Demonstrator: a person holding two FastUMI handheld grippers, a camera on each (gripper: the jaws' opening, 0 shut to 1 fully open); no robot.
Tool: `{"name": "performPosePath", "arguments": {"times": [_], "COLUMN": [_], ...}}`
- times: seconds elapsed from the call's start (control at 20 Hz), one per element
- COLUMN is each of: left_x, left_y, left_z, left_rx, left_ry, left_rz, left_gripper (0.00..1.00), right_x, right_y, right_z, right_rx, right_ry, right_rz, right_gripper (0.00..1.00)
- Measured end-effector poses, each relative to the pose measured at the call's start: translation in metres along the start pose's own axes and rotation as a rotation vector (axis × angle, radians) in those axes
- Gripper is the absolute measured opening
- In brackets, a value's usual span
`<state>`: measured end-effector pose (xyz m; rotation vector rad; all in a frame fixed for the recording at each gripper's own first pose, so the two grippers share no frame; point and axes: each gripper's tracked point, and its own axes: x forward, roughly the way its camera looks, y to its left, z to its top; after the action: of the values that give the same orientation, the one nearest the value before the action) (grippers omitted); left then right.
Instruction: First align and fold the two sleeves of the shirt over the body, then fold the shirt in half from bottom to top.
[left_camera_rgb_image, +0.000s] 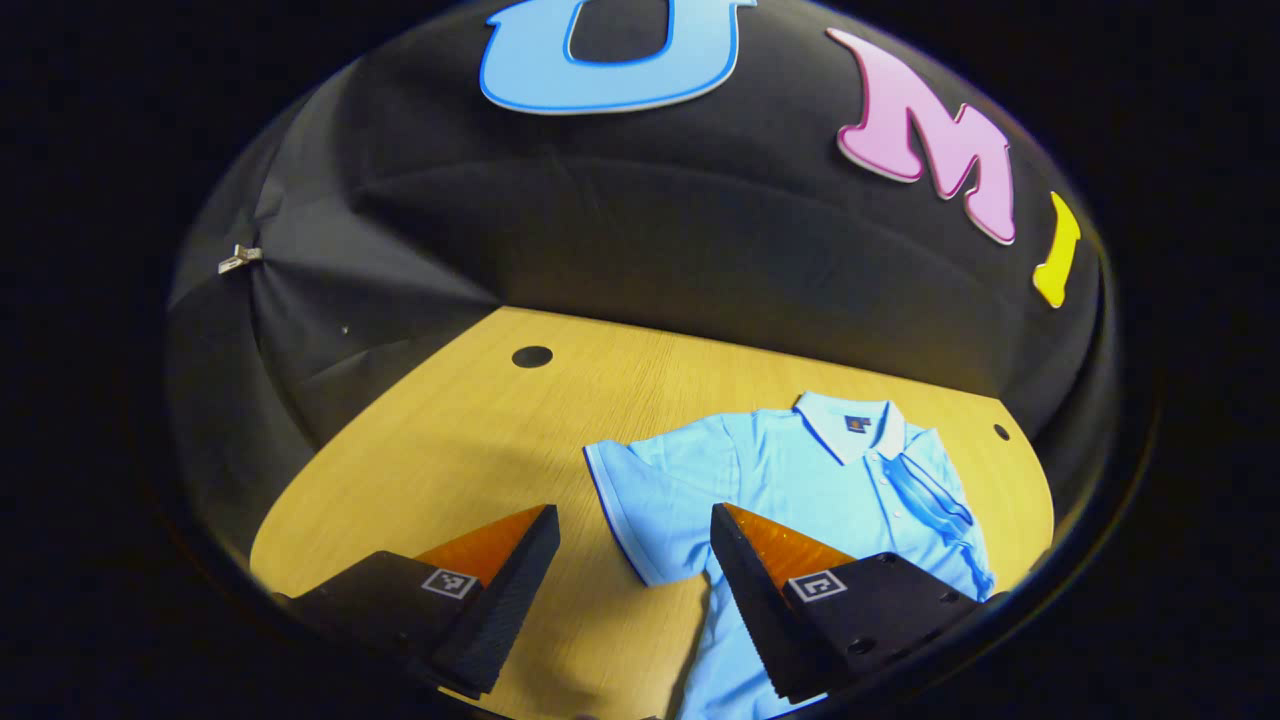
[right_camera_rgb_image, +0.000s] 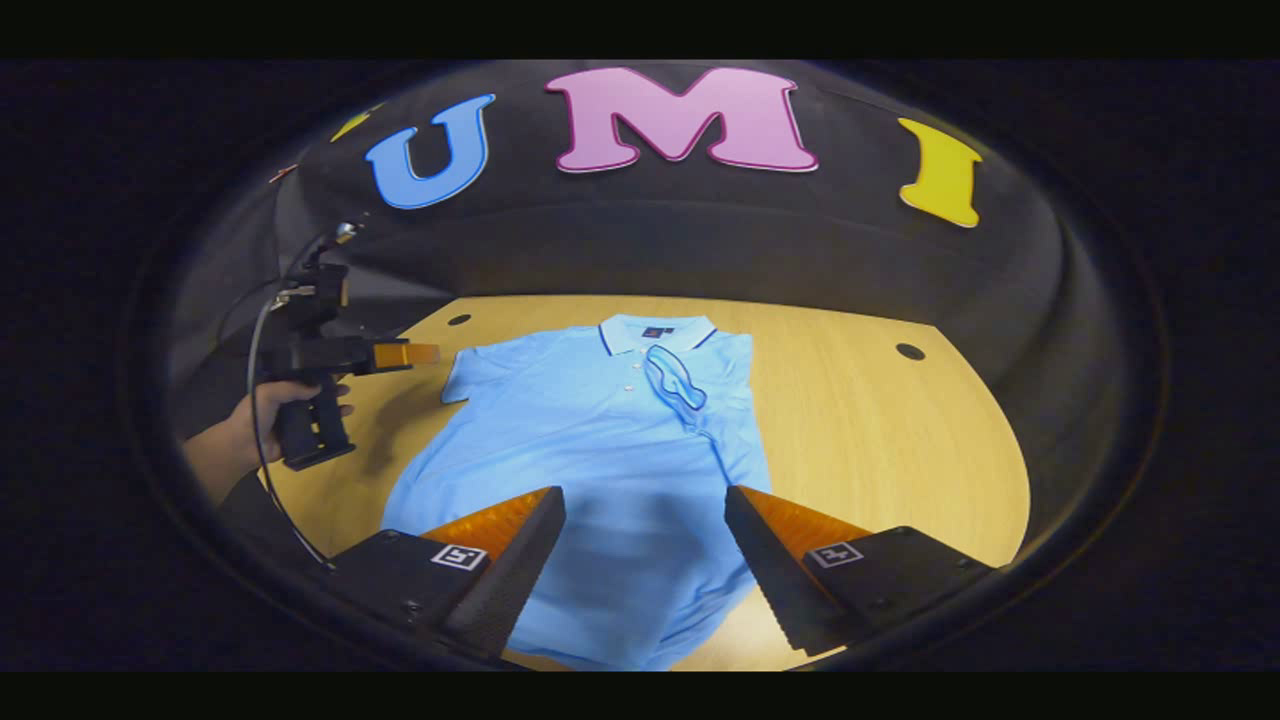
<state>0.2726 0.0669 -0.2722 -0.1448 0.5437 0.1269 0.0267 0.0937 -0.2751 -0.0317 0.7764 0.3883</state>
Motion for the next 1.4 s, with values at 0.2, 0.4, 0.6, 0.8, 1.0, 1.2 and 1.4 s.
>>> {"name": "performPosePath", "arguments": {"times": [0.2,0.4,0.6,0.8,1.0,1.2,1.4], "left_x": [0.049,0.075,0.077,0.082,0.083,0.082,0.070], "left_y": [-0.001,-0.003,-0.008,-0.025,-0.029,-0.031,-0.056], "left_z": [-0.012,-0.025,-0.022,-0.024,-0.021,-0.019,0.003], "left_rx": [0.006,0.052,0.086,0.116,0.110,0.123,0.187], "left_ry": [0.023,0.051,0.060,0.100,0.105,0.126,0.091], "left_rz": [0.049,0.091,0.050,-0.011,-0.027,-0.002,-0.017], "left_gripper": [0.97,0.98,0.95,0.57,0.14,0.07,0.06], "right_x": [-0.014,-0.016,-0.015,-0.015,-0.010,-0.006,-0.006], "right_y": [-0.029,-0.039,-0.055,-0.060,-0.069,-0.081,-0.092], "right_z": [0.000,-0.017,-0.017,-0.024,-0.023,-0.020,-0.021], "right_rx": [0.036,0.142,0.183,0.224,0.241,0.253,0.257], "right_ry": [-0.044,0.015,0.012,0.047,0.048,0.044,0.041], "right_rz": [-0.025,-0.002,-0.020,-0.012,-0.017,-0.032,-0.052], "right_gripper": [0.94,0.99,0.98,0.98,0.99,0.99,0.98]}}
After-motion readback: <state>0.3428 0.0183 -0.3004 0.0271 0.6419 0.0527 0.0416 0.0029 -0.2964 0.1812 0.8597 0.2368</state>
